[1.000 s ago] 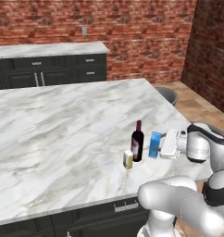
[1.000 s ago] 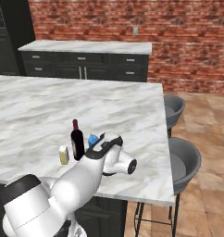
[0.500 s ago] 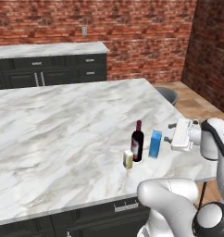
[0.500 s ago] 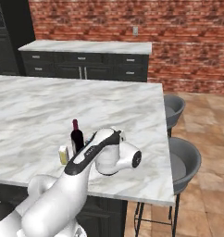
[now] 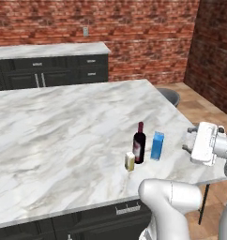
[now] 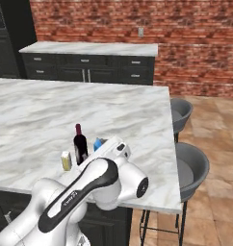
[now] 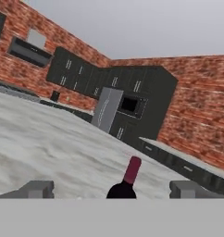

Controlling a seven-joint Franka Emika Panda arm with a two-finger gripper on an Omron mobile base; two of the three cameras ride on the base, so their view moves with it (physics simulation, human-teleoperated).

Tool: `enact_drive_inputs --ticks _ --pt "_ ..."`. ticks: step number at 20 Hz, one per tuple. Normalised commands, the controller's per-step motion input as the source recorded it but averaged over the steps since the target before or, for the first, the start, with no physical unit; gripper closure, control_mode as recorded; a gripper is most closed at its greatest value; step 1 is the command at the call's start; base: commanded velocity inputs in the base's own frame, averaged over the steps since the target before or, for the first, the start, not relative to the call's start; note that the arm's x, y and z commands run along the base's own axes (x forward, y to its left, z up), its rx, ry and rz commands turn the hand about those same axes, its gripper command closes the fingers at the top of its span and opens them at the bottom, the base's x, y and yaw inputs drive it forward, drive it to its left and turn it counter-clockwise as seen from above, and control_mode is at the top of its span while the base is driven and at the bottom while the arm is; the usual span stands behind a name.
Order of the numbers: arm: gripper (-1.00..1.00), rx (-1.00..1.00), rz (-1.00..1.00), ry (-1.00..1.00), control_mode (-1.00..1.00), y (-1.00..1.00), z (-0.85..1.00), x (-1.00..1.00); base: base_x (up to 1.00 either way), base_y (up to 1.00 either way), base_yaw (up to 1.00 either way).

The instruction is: Move the drinks to the dining counter.

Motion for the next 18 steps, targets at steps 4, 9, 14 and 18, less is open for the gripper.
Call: enact_drive_inputs --ticks 4,9,14,18 --pt "-1.00 0.00 -0.13 -0.17 -1.00 0.00 0.00 -0.29 0.00 0.00 0.00" --pt "-1.00 0.00 -0.05 -0.06 1.00 0.00 0.00 -0.07 0.01 0.00 0.00" --pt "-1.00 0.00 0.00 0.00 1.00 0.00 0.00 0.00 -0.60 -0.04 -0.01" --pt "-1.00 0.00 0.00 0.00 1.00 0.00 0.00 0.00 -1.00 -0.14 -0.08"
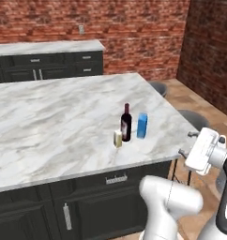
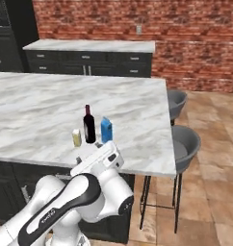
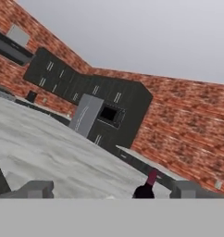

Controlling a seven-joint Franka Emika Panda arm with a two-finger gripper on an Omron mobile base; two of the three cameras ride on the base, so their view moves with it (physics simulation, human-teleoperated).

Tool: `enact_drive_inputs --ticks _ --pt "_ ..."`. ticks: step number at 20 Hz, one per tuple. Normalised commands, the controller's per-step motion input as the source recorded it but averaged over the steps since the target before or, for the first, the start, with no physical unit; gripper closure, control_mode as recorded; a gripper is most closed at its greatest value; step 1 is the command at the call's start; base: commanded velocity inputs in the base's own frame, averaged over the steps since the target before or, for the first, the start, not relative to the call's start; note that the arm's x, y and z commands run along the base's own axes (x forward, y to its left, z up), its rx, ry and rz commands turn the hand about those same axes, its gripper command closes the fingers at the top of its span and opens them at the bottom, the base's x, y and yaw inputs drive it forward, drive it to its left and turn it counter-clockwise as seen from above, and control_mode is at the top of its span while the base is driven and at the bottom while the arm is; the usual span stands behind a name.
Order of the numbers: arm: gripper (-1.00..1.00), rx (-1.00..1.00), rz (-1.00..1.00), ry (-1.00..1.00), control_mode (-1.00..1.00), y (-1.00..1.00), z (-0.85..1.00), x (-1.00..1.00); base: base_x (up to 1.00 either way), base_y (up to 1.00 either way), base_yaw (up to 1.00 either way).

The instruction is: Move the drinks to the dining counter.

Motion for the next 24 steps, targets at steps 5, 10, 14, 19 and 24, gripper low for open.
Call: enact_drive_inputs --ticks 5,10,14,19,24 --pt "-1.00 0.00 0.00 0.00 1.00 0.00 0.00 0.00 -0.97 -0.06 -0.37" --pt "-1.00 0.00 0.00 0.00 1.00 0.00 0.00 0.00 -0.61 0.00 -0.69" --pt "-1.00 0.00 0.00 0.00 1.00 0.00 0.00 0.00 -0.61 0.18 -0.68" --pt "-1.00 0.00 0.00 0.00 1.00 0.00 0.00 0.00 -0.98 0.22 -0.51" --pt "-1.00 0.00 0.00 0.00 1.00 0.00 0.00 0.00 -1.00 0.20 -0.40"
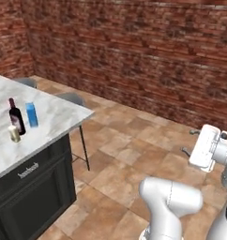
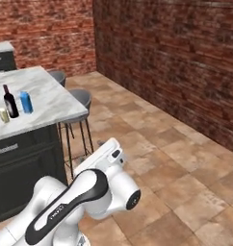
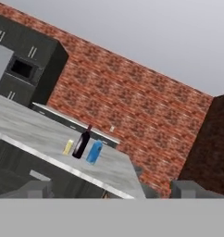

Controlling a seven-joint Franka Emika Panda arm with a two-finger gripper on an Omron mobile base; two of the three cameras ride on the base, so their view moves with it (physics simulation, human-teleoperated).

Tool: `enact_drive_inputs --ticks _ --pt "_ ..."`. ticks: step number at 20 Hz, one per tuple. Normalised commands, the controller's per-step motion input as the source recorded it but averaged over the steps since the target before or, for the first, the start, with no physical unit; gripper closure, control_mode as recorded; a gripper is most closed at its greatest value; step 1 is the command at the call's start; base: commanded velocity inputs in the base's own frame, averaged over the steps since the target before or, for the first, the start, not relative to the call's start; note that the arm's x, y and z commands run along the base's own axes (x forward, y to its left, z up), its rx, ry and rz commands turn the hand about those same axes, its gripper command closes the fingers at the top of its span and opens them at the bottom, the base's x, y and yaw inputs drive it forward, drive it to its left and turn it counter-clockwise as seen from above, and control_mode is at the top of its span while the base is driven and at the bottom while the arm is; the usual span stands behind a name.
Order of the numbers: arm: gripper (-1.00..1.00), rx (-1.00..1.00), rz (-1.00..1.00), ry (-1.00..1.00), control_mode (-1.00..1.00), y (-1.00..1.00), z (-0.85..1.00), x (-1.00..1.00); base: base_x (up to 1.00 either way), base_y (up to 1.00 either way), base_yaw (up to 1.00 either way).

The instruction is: Move the drinks to the dining counter.

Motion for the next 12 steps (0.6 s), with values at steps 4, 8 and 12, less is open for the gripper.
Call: enact_drive_inputs --ticks 4,8,12 --pt "-1.00 0.00 0.00 0.00 1.00 0.00 0.00 0.00 -1.00 0.45 -0.46" --pt "-1.00 0.00 0.00 0.00 1.00 0.00 0.00 0.00 -1.00 0.51 -0.60" --pt "-1.00 0.00 0.00 0.00 1.00 0.00 0.00 0.00 -1.00 0.52 -0.58"
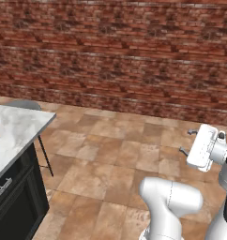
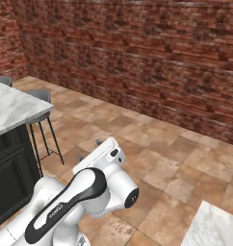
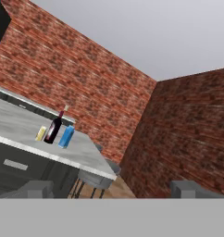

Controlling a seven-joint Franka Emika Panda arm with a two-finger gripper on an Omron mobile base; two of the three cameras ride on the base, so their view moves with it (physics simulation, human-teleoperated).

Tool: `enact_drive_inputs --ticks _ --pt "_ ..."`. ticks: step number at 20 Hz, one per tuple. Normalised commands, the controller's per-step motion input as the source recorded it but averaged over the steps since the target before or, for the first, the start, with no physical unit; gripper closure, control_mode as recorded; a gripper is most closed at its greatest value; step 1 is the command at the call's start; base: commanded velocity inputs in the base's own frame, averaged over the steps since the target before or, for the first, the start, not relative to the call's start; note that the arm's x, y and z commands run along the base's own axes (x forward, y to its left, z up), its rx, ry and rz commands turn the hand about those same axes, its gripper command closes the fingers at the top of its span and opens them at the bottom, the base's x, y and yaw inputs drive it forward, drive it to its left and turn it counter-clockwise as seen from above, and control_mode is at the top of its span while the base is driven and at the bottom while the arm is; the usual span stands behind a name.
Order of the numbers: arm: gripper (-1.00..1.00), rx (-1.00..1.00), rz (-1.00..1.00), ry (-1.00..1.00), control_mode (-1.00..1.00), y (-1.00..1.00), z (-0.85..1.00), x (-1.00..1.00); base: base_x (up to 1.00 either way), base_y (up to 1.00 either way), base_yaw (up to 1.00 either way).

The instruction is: Move the drinks to the dining counter.

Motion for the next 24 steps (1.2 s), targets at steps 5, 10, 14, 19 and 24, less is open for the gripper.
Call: enact_drive_inputs --ticks 5,10,14,19,24 --pt "-1.00 0.00 0.00 0.00 1.00 0.00 0.00 0.00 -1.00 0.49 -0.41" --pt "-1.00 0.00 0.00 0.00 1.00 0.00 0.00 0.00 -1.00 0.60 -0.17" --pt "-1.00 0.00 0.00 0.00 1.00 0.00 0.00 0.00 -1.00 0.67 -0.09" --pt "-1.00 0.00 0.00 0.00 1.00 0.00 0.00 0.00 -0.89 0.50 -0.26" --pt "-1.00 0.00 0.00 0.00 1.00 0.00 0.00 0.00 -0.26 0.31 -0.71"
